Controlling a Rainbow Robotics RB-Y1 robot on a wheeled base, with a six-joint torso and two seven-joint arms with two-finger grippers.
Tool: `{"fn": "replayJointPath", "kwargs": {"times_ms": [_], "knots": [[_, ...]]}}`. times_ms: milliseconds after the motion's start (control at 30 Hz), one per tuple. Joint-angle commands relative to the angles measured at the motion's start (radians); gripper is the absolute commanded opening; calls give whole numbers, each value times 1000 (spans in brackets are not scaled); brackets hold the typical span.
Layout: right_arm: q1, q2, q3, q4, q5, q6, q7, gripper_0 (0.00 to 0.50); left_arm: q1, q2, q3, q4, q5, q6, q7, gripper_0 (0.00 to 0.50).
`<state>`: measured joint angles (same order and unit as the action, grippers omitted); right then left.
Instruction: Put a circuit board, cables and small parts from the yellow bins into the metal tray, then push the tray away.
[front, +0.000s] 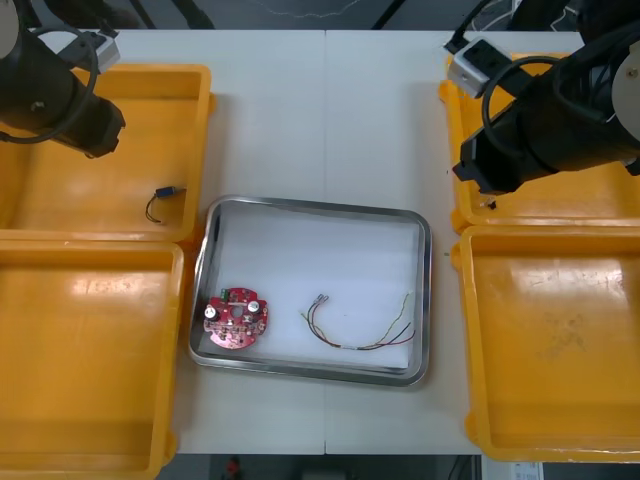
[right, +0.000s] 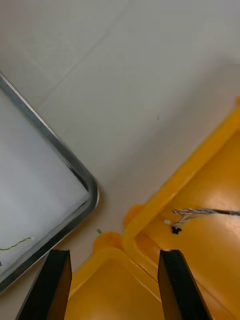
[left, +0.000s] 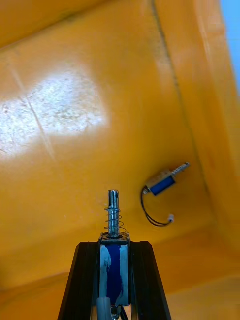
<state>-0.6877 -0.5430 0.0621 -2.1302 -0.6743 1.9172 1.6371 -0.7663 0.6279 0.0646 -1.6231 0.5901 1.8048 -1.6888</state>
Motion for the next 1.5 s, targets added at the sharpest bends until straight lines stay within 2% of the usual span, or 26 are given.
{"fn": "replayJointPath", "kwargs": {"times_ms": [33, 100, 333, 600, 867, 1100, 1333, 1500], "knots": [[2, -38, -33, 23, 82, 3, -131, 500, -1, -53, 3, -132, -6, 102, 241, 1], [2, -38, -45, 39, 119, 3, -181, 500, 1, -74, -14, -181, -7, 115, 284, 2], [-50, -38, -70, 170, 162, 3, -355, 500, 4, -123, -126, -273, -24, 115, 431, 2], [-154, -9, -87, 360, 226, 3, -528, 500, 25, -165, -255, -304, -44, 115, 586, 2], [-236, 2, -108, 543, 243, 3, -695, 500, 85, -166, -385, -310, -79, 113, 669, 3], [-259, 32, -131, 639, 294, 3, -855, 500, 124, -166, -468, -305, -115, 39, 704, 2], [-294, 52, -137, 728, 323, 3, -1005, 500, 125, -166, -552, -265, -121, -61, 814, 1], [-337, 55, -137, 813, 317, -78, -1083, 500, 125, -174, -589, -204, -151, -128, 827, 3]]}}
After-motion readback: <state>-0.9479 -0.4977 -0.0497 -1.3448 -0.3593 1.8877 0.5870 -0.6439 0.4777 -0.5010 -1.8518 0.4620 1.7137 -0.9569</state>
